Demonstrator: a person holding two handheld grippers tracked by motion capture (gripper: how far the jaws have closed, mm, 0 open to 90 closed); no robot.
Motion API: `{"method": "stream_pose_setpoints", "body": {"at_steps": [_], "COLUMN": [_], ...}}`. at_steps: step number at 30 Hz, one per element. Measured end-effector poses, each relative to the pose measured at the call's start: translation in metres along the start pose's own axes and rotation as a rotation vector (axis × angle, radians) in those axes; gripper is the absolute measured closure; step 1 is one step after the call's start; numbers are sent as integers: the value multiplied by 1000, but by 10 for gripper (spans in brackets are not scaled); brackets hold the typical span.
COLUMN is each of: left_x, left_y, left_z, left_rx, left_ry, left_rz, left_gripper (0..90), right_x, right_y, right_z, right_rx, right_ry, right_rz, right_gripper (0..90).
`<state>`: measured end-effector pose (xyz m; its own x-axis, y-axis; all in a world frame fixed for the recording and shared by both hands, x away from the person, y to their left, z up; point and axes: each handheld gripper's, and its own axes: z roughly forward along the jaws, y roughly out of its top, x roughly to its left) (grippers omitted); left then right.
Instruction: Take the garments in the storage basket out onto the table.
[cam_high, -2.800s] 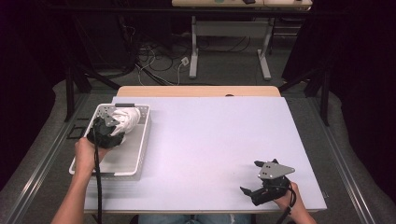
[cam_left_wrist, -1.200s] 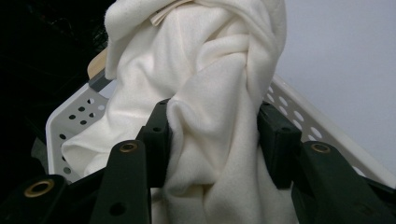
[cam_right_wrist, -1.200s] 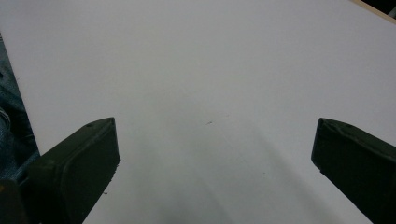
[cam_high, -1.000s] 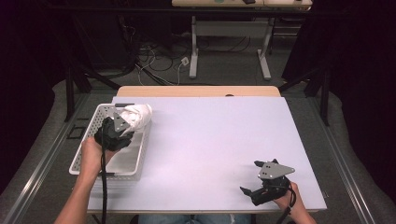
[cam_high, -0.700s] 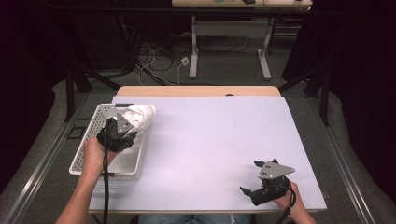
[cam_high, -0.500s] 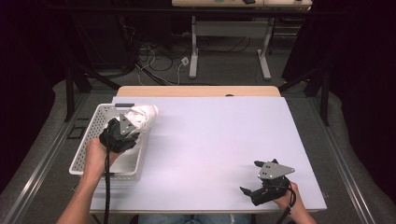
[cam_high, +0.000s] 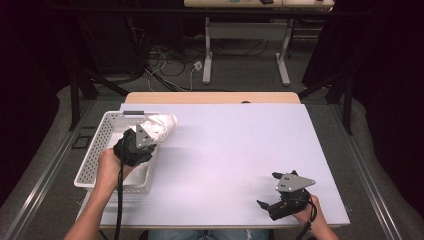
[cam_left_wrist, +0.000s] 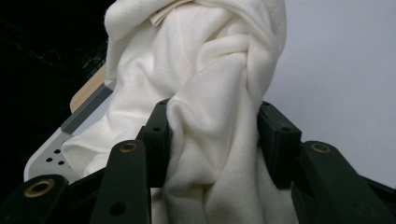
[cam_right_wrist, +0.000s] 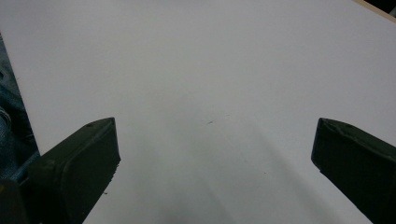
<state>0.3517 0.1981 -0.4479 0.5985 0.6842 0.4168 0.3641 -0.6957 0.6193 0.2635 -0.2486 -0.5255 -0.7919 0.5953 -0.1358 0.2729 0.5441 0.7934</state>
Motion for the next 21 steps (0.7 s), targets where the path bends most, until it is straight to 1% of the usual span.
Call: {"method": "stream_pose_setpoints", "body": {"at_steps": [1, 3, 7, 21], "left_x": [-2, -4, -8, -19], "left_y": [0, 2, 4, 11], "left_z": [1, 1, 2, 2], "left_rx": [-2, -2, -6, -17], "left_ry": [-4, -5, -13, -26], "left_rz": [-3, 12, 16, 56], "left_gripper": [541, 542, 542, 541], "right_x": [0, 0, 0, 0], "right_y": [0, 0, 0, 0], "right_z": [0, 0, 0, 0], "right_rx": [0, 0, 0, 2], "right_ry": [-2, 1, -1, 2], "right_rz": [0, 2, 1, -1], "right_gripper": [7, 7, 7, 9]}}
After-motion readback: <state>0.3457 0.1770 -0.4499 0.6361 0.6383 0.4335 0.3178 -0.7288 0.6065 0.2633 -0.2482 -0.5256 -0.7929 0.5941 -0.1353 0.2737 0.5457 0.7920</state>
